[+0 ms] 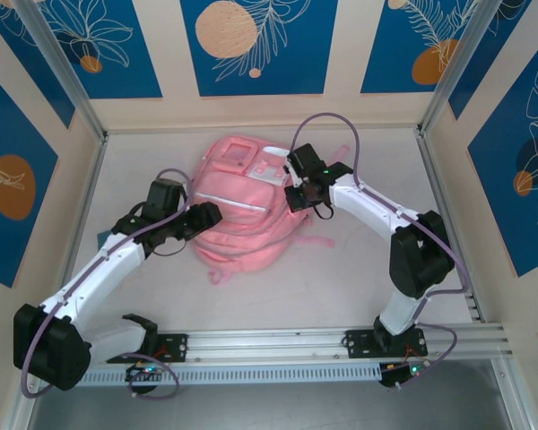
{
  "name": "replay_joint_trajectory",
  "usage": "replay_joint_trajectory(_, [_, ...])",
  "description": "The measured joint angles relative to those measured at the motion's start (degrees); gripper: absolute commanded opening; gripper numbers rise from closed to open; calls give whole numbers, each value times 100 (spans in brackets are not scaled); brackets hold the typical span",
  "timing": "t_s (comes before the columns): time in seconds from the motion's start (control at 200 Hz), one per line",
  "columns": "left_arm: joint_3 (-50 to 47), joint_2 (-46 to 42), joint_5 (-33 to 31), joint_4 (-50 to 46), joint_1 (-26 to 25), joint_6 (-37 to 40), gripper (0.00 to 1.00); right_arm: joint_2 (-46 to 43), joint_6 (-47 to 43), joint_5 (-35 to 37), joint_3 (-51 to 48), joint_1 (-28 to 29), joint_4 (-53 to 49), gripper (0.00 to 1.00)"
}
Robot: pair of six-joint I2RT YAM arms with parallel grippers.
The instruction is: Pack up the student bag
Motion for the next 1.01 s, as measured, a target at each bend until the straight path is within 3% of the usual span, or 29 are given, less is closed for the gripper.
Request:
replay_joint_trajectory(0.165, [778,459,81,-42,-299,387,62,-122,-122,-13,-42,-328,-155,58])
replay_joint_trajectory(0.305, [1368,1049,2,-175,-420,634,60,-553,46,-874,-199,-503,-85,74])
replay_joint_trajectory(0.565, [2212,2218,-229,-407,-433,883,50,-966,396,-2549,-426,-356,560,88])
replay_joint_trajectory(0.76, [2553,2739,-245,-428,-444,883,37,-472,439,-2857,-409,-275,850,89])
replay_joint_trajectory(1.005, [2946,3300,-605,-562,-505,868,31,-20,389,-3084,-396,-275,981,89])
